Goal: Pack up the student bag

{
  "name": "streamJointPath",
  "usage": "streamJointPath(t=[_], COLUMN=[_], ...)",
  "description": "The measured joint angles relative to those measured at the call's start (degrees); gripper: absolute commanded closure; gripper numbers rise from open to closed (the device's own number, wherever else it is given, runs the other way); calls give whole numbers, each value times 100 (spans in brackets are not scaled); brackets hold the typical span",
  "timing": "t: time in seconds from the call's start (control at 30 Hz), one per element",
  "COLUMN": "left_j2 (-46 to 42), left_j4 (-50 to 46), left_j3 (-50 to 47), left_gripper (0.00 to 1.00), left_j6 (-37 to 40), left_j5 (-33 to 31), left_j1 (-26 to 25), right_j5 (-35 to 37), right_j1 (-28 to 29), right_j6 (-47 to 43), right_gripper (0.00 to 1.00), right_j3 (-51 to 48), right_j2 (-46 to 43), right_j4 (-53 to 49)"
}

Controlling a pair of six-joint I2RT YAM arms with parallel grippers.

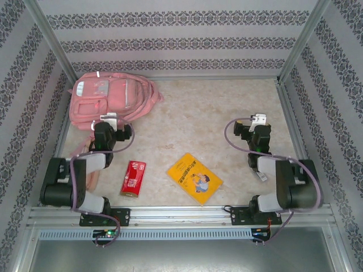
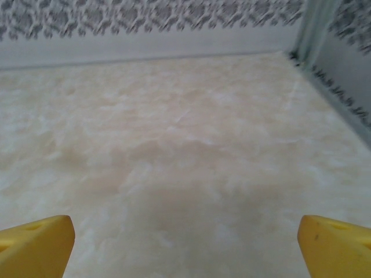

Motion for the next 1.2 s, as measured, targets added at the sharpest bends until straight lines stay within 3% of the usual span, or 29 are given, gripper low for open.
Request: streamJointPath(t=[0.13,0.3,0.4,0.5,0.7,0.87,1.03,1.1,1.2], left_j2=[-824,-1080,-328,588,2625,4332,5510,5617,5340], left_j4=[-1823,-3091,-3842,-4485,-5635,-6481,-7239,-7370,-7246], left_j3=[1353,2323,3075,3744,5482,7241,8435,8581,8343], left_gripper=[1,1,1,1,1,0,86,96,100], left_j6=[-791,-1574,-1661,-1587,-1307,-1180,-1021,-837,-328], left_j5=[-372,164,455,437,-15,-691,-1508,-1753,-1803], left_j1=[-42,-35,-109,-369,-1054,-1427,-1617,-1624,-1676], right_j5=[365,-811,-1384,-1558,-1300,-922,-710,-658,-610], right_j1=[-72,-315,15,870,2625,3423,3685,3685,3679], right_j6=[981,2297,2645,2682,2494,2481,2509,2520,2544], right_gripper=[2,2,3,3,2,2,5,5,8], right_j3=[741,944,754,710,809,887,1003,1141,1381], right_j2=[-1137,-2273,-2450,-2452,-2411,-2310,-2315,-2356,-2542], right_j4=[-1725,-2618,-3154,-3976,-5309,-5949,-6435,-6631,-6911])
